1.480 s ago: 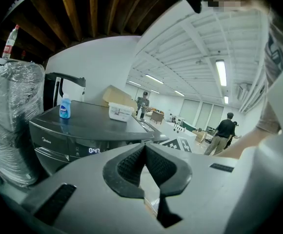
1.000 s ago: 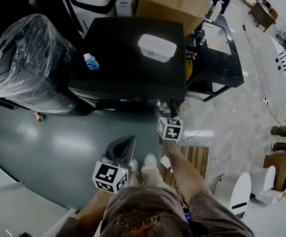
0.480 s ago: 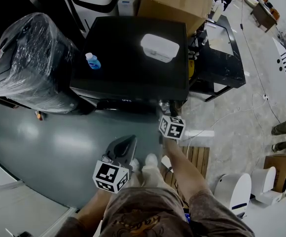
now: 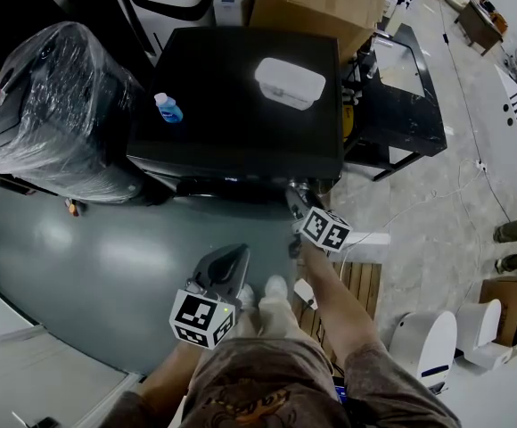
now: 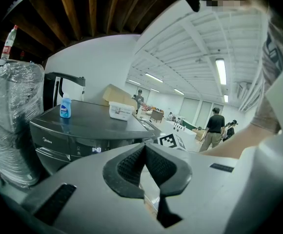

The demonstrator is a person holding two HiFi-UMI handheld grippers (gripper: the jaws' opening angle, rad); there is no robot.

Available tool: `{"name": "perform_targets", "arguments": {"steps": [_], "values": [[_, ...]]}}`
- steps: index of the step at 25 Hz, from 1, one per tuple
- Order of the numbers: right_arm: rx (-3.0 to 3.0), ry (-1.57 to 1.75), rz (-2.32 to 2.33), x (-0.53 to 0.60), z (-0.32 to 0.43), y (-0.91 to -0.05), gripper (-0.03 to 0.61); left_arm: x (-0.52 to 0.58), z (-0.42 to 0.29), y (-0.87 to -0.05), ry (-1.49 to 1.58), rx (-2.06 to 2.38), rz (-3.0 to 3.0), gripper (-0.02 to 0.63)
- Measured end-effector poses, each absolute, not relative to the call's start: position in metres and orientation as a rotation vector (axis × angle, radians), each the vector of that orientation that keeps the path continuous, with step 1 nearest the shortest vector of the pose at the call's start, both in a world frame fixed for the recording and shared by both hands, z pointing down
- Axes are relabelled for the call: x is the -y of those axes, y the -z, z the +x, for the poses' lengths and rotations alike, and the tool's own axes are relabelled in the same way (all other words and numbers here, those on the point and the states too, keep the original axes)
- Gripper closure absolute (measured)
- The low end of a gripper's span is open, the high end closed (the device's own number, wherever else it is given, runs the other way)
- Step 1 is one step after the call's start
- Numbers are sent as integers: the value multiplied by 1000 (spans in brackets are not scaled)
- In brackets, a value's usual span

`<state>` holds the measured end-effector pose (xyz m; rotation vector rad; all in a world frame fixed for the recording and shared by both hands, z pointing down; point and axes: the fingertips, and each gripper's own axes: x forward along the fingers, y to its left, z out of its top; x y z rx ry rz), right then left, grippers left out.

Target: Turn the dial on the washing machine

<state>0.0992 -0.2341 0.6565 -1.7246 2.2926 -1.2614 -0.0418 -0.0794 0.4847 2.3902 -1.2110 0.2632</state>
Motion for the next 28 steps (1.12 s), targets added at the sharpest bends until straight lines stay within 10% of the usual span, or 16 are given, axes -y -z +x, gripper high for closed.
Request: {"name": "perform_targets", "arguments": {"steps": [28], "values": [[-1682,1487,-1152,234,108,-659,313,75,-40,-489,-302,1216,2380,617]]}}
